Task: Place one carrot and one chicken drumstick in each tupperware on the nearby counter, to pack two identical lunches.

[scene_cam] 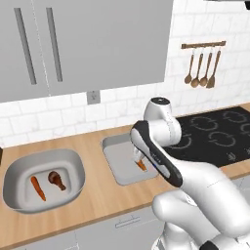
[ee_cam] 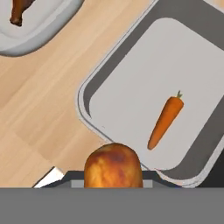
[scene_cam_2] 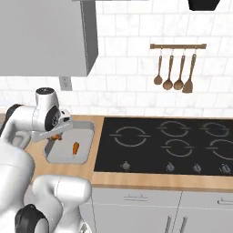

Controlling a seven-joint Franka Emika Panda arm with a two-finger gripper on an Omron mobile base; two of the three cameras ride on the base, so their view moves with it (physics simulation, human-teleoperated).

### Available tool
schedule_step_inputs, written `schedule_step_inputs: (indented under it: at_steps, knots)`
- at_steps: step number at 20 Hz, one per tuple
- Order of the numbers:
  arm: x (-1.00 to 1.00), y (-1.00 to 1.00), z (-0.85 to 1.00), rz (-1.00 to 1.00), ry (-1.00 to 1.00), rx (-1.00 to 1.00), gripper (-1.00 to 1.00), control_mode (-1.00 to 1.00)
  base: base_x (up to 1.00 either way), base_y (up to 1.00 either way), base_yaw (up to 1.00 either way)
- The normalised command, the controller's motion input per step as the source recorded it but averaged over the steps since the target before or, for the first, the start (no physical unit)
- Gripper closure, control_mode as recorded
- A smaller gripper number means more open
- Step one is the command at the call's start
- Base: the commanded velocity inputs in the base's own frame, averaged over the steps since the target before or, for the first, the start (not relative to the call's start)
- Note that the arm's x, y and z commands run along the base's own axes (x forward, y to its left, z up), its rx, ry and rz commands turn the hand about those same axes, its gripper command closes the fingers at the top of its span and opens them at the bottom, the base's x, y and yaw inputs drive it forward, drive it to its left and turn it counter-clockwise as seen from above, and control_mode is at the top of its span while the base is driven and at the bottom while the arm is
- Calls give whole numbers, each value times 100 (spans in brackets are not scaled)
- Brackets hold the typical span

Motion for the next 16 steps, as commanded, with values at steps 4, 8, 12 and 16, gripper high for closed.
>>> schedule_step_inputs:
  at_steps: [4,8,12,16]
  knots:
    - [100,24,-76,-16,5,3,100,-100,0,0,0]
    - [92,28,-89,-12,3,2,100,-100,0,0,0]
    - [66,19,-15,-15,13,-1,100,-100,0,0,0]
    - [48,2,22,-12,38,-6,100,-100,0,0,0]
